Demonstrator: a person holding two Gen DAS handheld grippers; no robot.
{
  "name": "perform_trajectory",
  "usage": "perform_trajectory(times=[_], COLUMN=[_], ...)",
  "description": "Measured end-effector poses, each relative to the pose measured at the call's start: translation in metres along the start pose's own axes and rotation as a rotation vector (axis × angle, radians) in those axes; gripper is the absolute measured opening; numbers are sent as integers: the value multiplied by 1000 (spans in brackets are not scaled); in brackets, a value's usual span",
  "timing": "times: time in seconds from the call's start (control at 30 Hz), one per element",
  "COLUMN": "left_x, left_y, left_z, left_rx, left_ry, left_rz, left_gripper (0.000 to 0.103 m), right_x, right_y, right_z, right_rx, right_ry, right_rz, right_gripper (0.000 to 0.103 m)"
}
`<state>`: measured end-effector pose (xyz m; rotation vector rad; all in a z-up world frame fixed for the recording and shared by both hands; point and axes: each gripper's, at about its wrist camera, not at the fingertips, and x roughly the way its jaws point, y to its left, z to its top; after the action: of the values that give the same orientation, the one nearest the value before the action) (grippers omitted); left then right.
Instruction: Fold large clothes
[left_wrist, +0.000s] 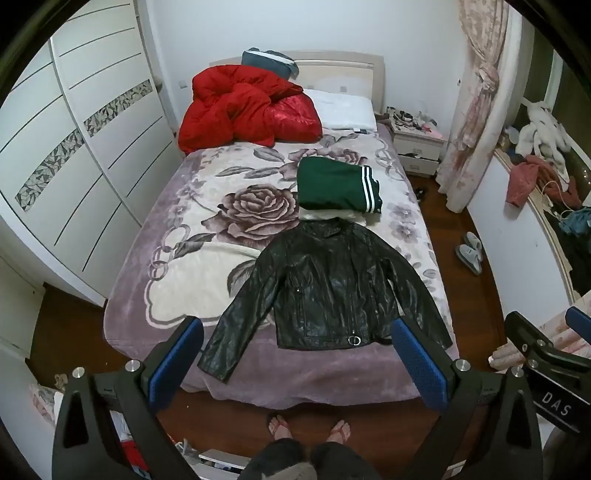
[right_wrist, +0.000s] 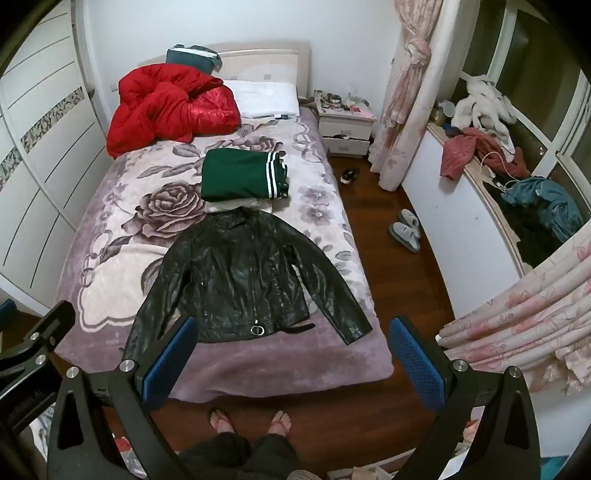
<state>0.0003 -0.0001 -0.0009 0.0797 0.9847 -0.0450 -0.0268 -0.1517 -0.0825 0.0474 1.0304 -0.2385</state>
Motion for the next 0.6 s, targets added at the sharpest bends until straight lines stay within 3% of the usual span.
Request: perform_trajectory(times=[0.6], left_x=[12], left_y=[8], left_z=[-7], left_rx=[-8], left_ry=[2], left_rz=[-3], left_gripper=[103], right_x=[3], right_y=[1], right_z=[3], right_rx=[-2], right_ry=[3], right_rz=[1], right_gripper=[103])
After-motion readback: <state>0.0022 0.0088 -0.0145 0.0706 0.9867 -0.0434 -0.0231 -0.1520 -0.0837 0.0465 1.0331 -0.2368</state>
